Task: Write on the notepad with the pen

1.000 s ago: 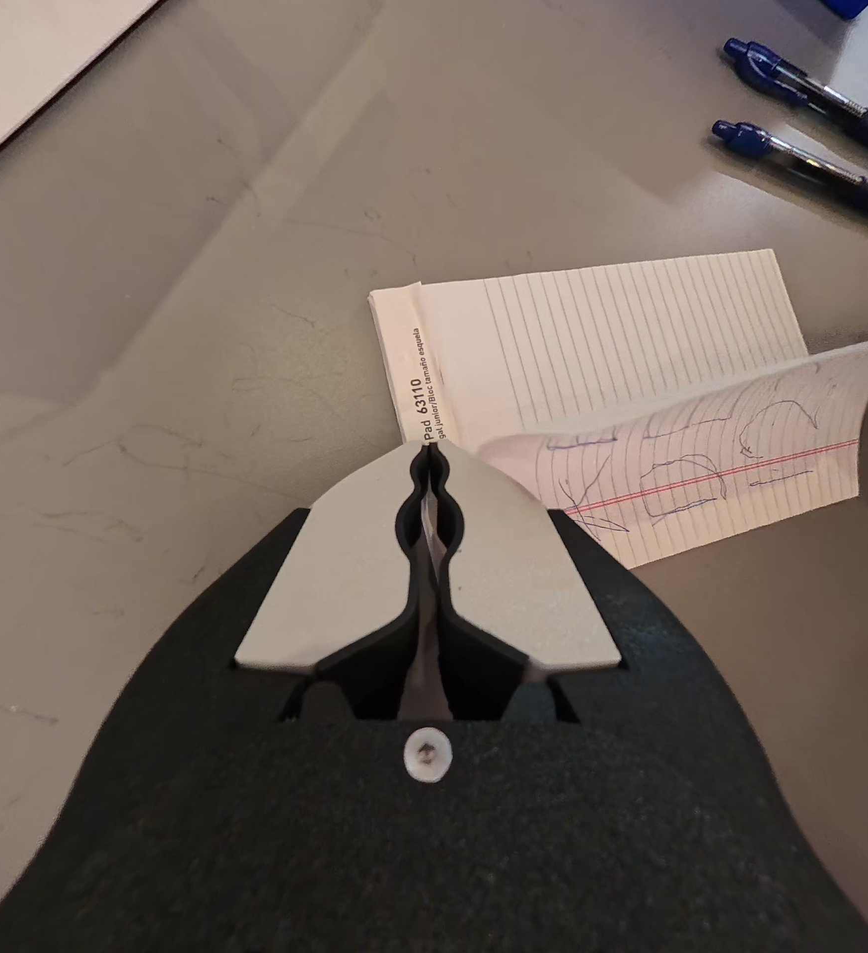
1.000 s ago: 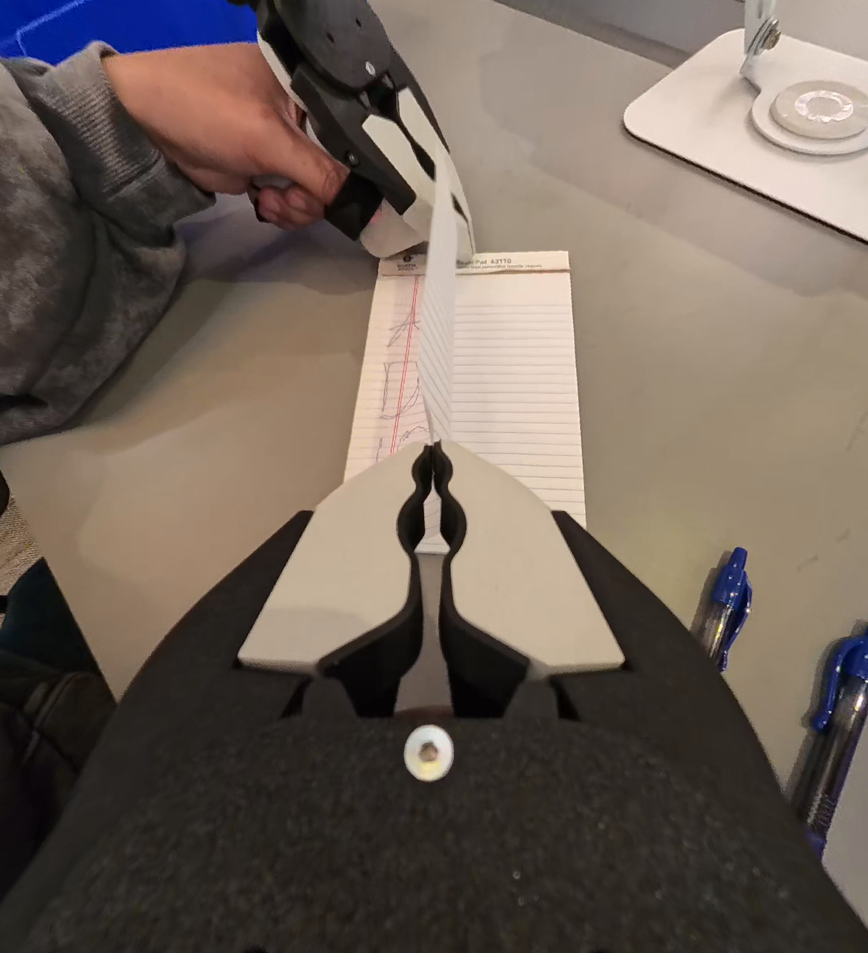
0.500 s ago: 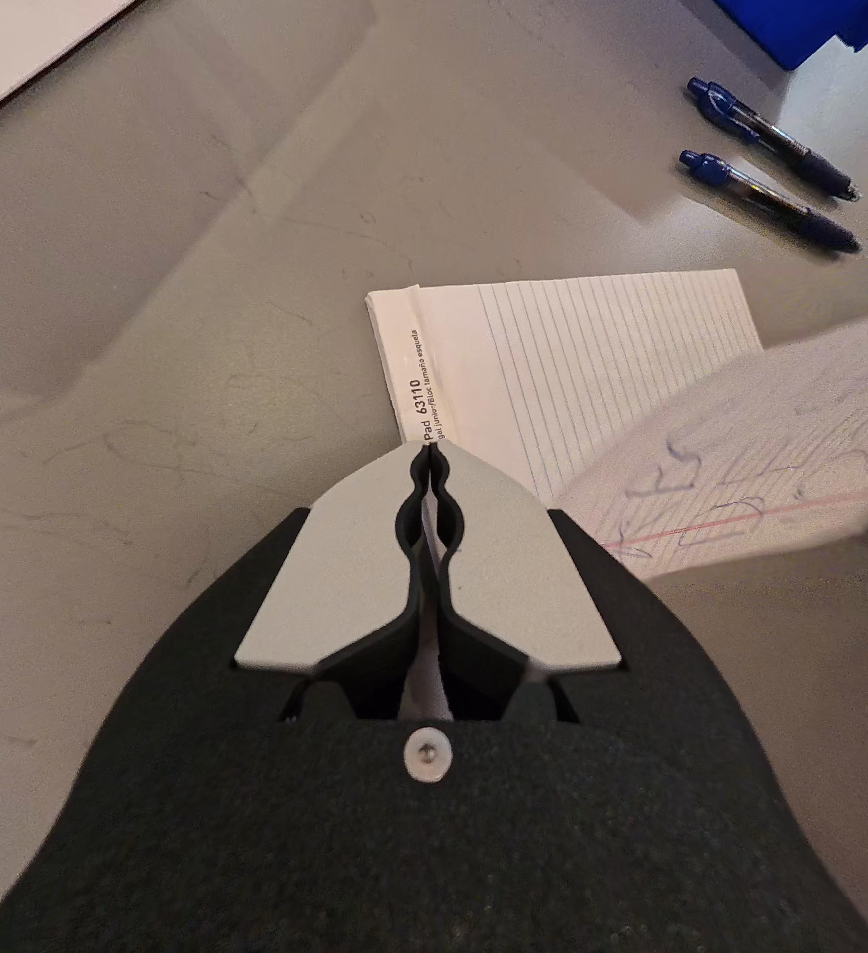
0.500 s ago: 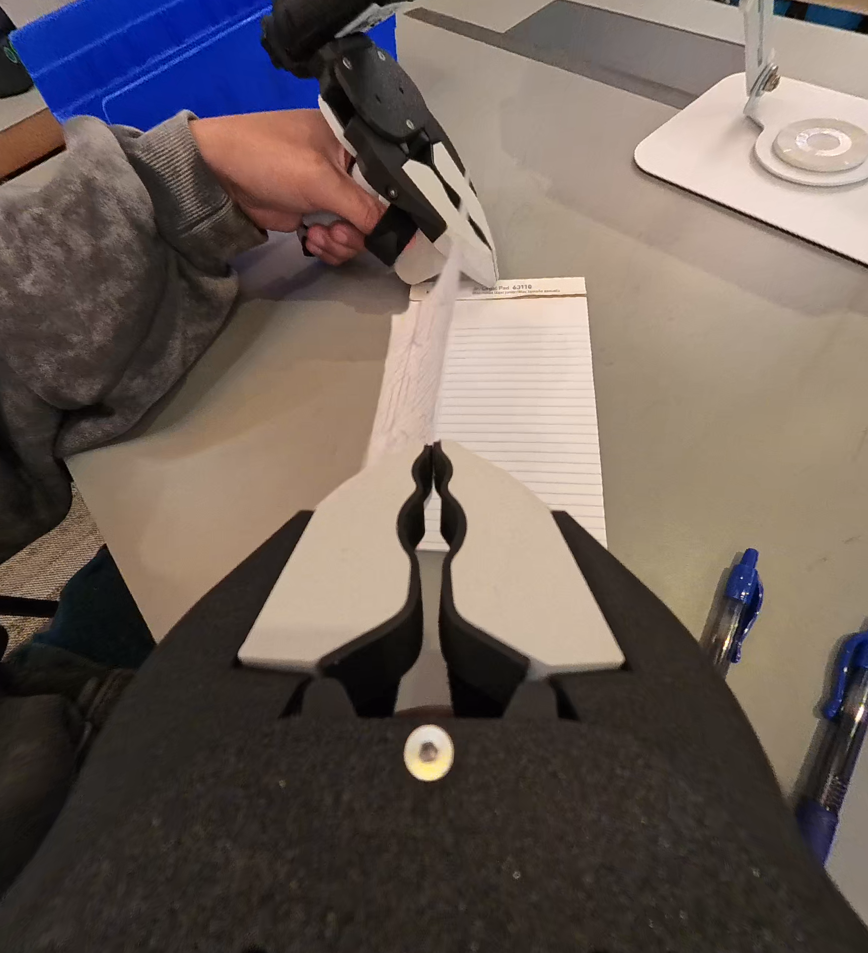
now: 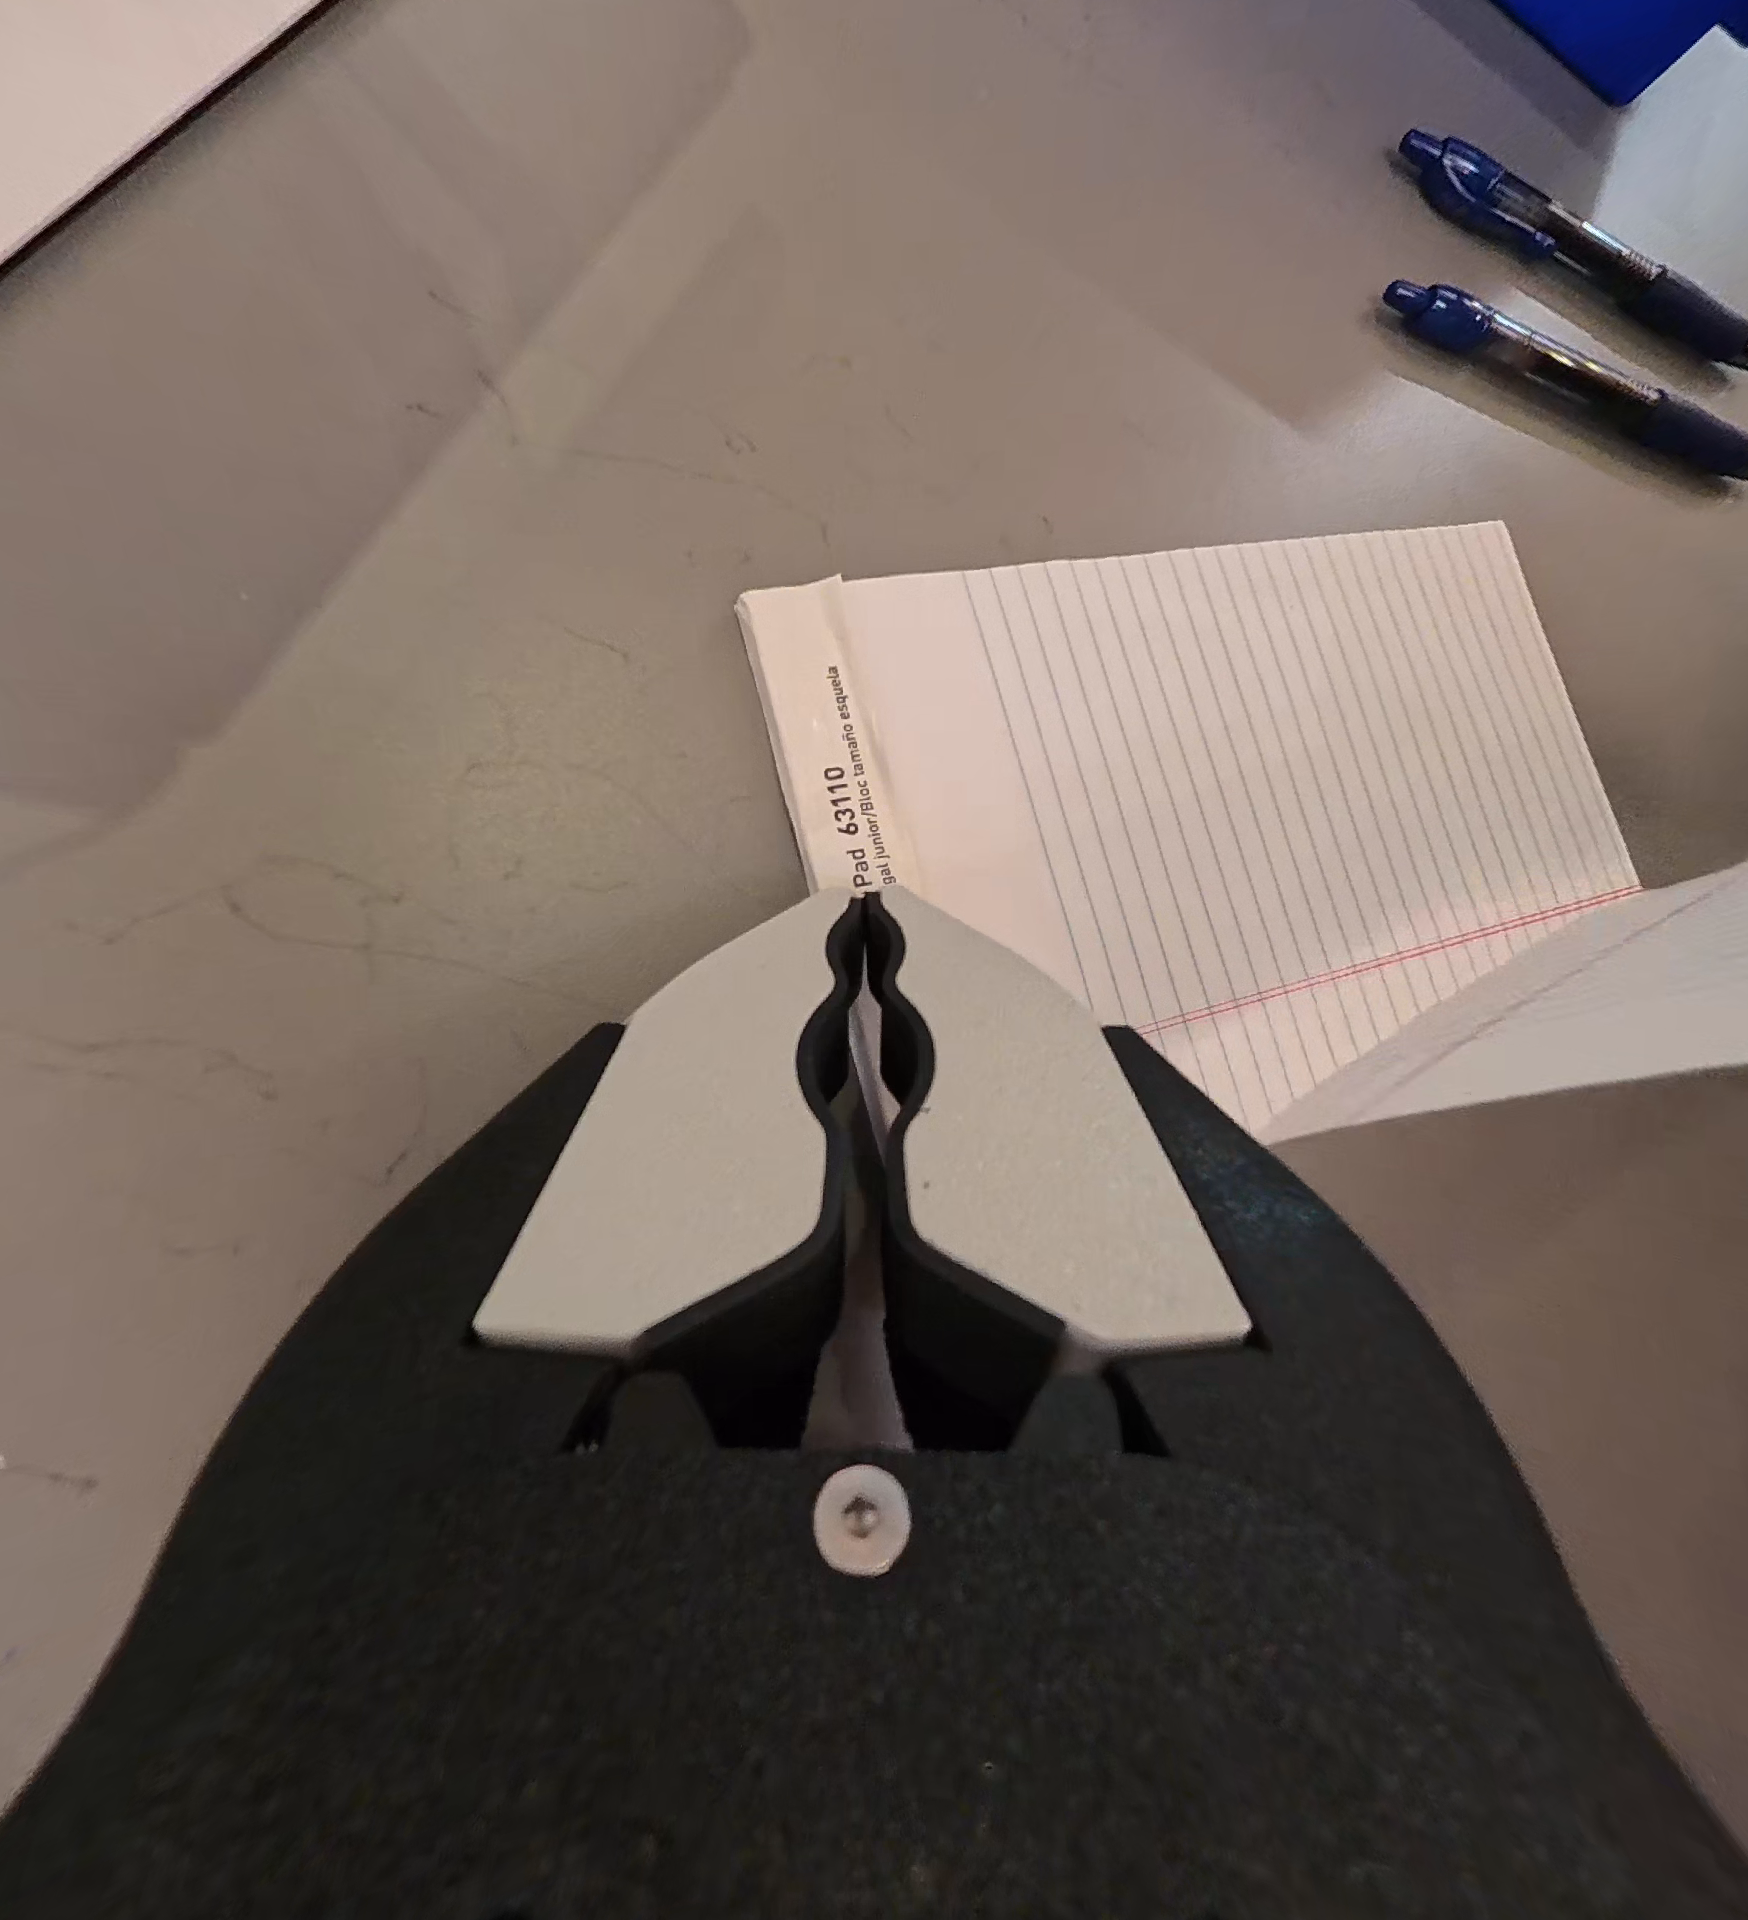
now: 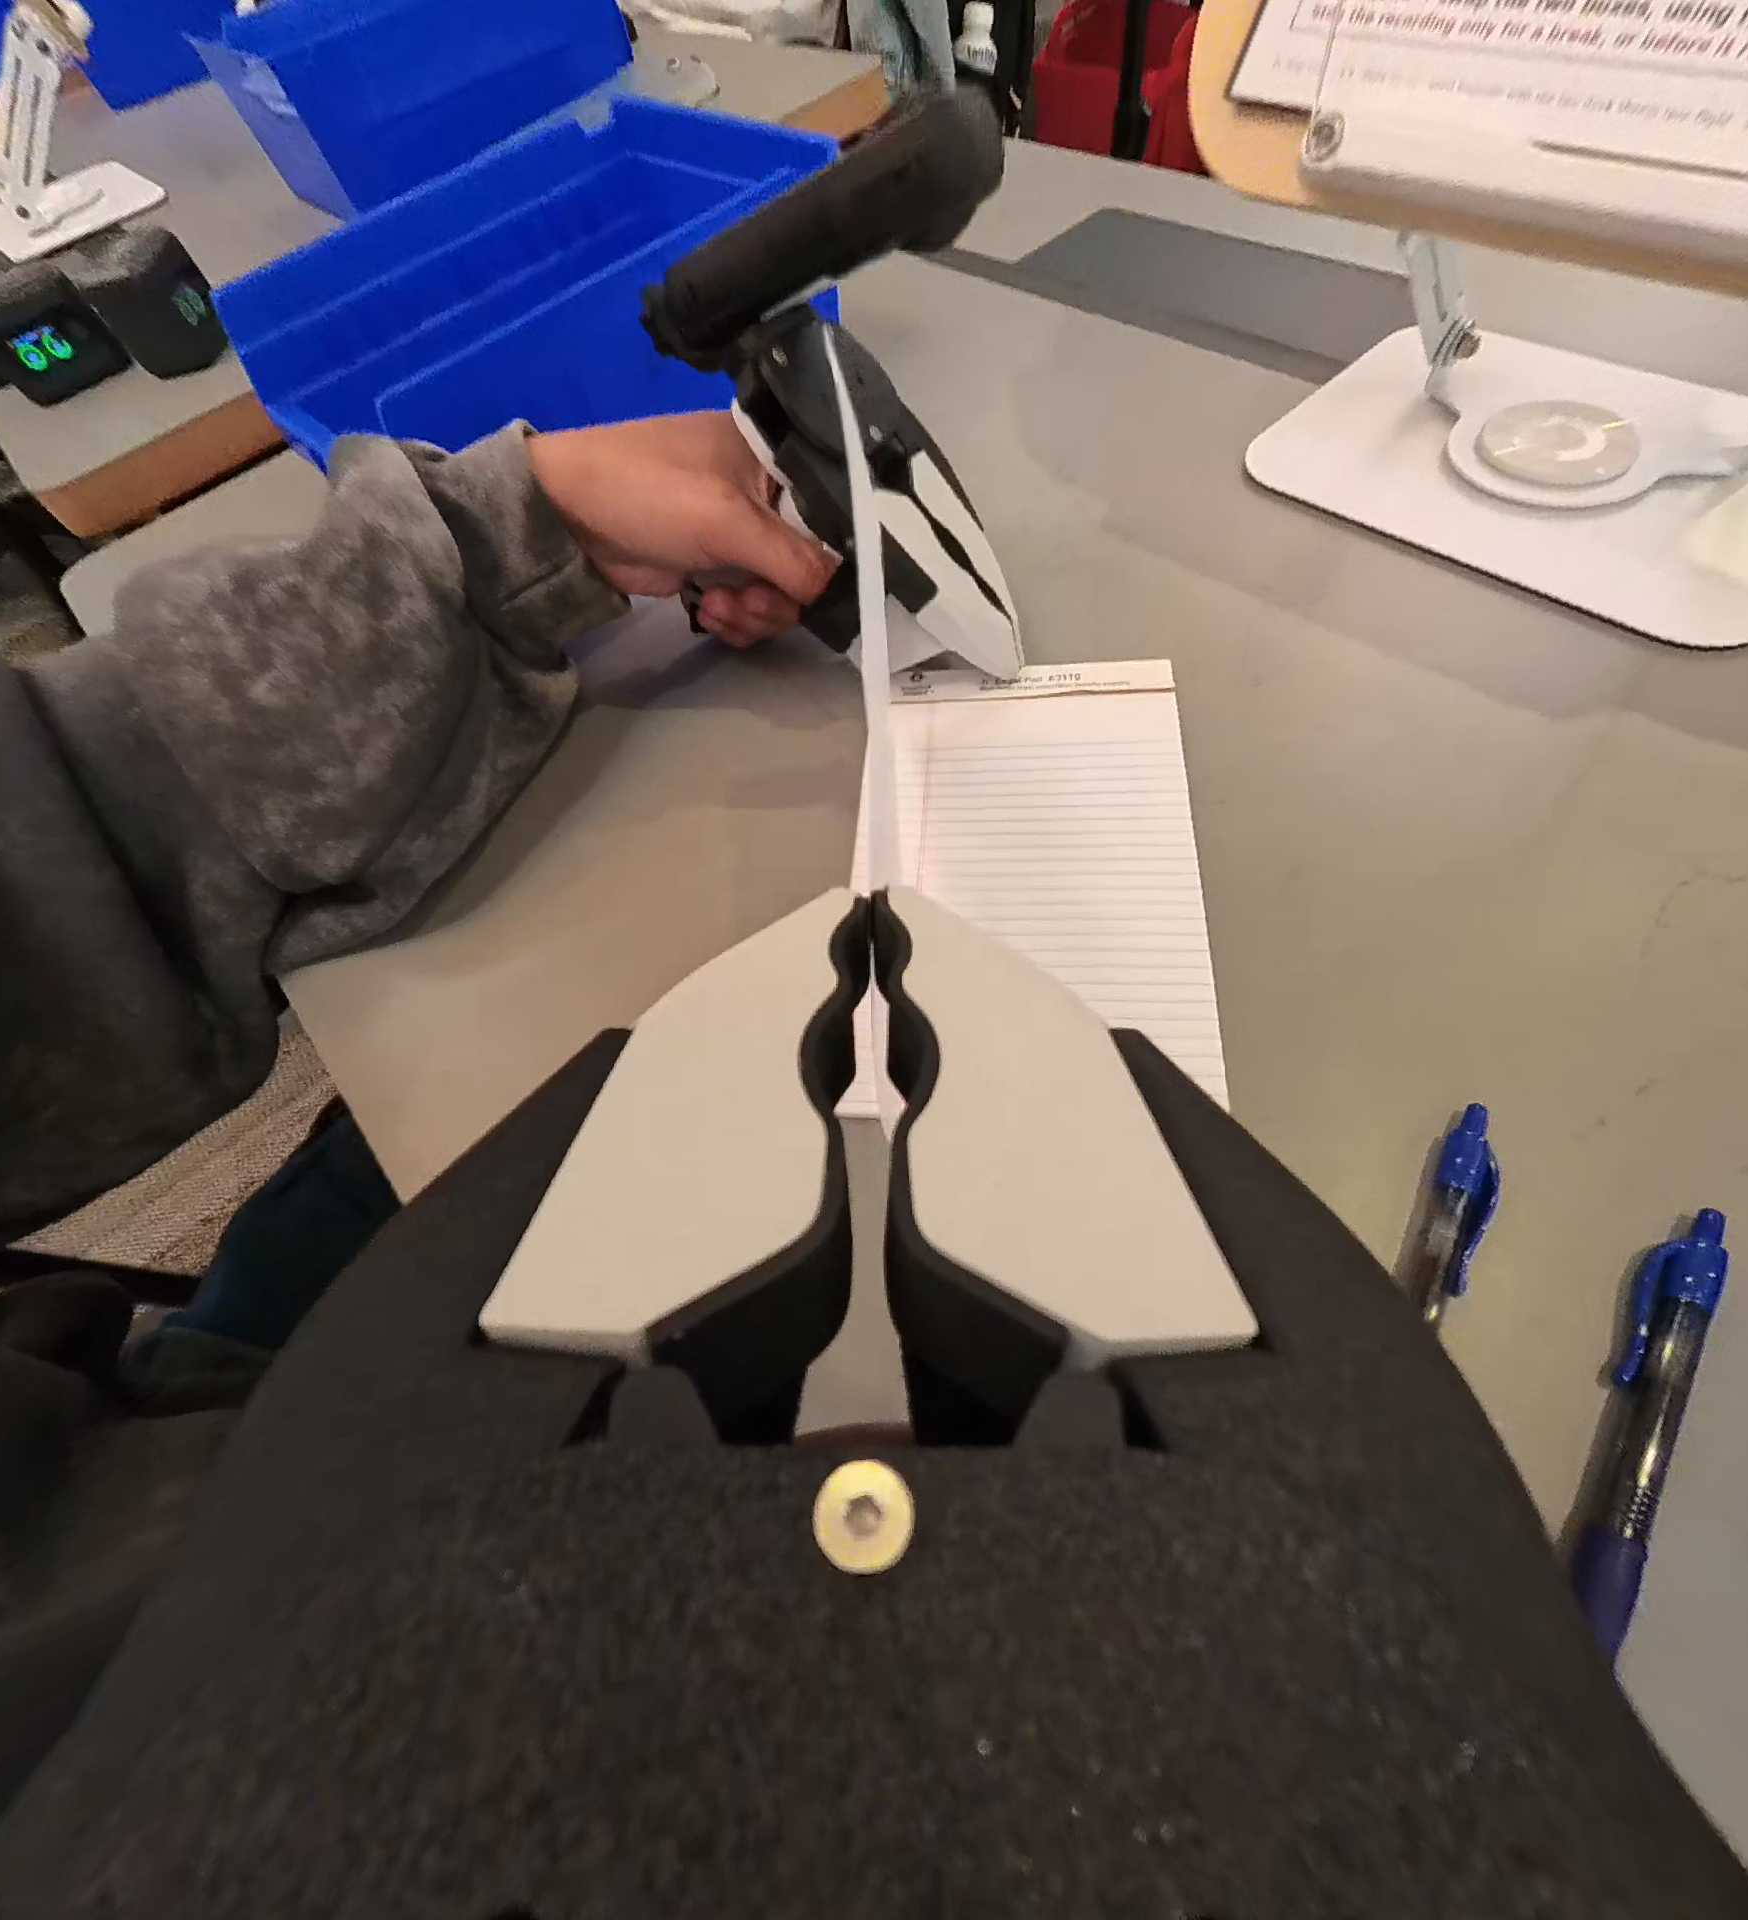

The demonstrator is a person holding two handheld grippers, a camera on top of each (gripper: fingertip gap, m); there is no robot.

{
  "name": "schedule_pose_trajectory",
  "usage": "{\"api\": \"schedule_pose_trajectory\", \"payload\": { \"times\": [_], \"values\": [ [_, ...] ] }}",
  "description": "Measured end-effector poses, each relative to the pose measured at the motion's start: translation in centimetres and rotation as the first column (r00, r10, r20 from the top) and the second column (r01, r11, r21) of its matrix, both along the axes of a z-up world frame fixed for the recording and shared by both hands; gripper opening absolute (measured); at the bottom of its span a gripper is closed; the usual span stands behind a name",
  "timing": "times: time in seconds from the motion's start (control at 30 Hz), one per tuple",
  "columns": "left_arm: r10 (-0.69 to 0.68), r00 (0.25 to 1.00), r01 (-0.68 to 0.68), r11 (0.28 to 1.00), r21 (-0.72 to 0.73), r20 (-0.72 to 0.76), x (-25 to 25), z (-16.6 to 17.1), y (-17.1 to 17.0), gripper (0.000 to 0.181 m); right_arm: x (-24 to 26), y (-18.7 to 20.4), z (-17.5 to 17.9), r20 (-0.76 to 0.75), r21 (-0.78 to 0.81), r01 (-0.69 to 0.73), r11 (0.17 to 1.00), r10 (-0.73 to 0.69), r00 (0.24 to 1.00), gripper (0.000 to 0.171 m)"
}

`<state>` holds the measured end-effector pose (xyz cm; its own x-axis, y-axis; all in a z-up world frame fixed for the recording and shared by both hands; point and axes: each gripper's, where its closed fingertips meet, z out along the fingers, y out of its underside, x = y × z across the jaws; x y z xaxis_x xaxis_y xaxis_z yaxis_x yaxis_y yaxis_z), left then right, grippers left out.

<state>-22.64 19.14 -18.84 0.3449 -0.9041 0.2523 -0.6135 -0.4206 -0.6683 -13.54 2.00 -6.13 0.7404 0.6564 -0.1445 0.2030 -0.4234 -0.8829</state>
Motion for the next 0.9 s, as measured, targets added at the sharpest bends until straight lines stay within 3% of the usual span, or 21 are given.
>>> {"api": "schedule_pose_trajectory", "payload": {
  "times": [0.5,0.6,0.8,0.9],
  "values": [
    [0.09,0.995,-0.087,0.991,0.1,-0.034,-0.3,0.1,-0.2,0.0,3.4,-2.7,5.0,-0.09,0.112,0.081,0.99,-0.071,0.993,0.0],
    [0.136,0.989,-0.122,0.975,0.187,-0.061,-0.8,1.0,-0.3,0.0,4.1,-3.1,5.5,-0.102,0.131,0.087,0.987,-0.074,0.992,0.0],
    [0.299,0.953,-0.3,0.9,0.316,0.05,-1.9,6.0,-4.1,0.002,5.5,-3.4,5.9,-0.106,0.159,0.092,0.983,-0.076,0.991,0.0],
    [0.385,0.91,-0.413,0.877,0.245,0.152,-2.3,6.9,-7.9,0.026,6.2,-3.3,5.9,-0.131,0.156,0.099,0.983,-0.079,0.988,0.0]
  ]
}}
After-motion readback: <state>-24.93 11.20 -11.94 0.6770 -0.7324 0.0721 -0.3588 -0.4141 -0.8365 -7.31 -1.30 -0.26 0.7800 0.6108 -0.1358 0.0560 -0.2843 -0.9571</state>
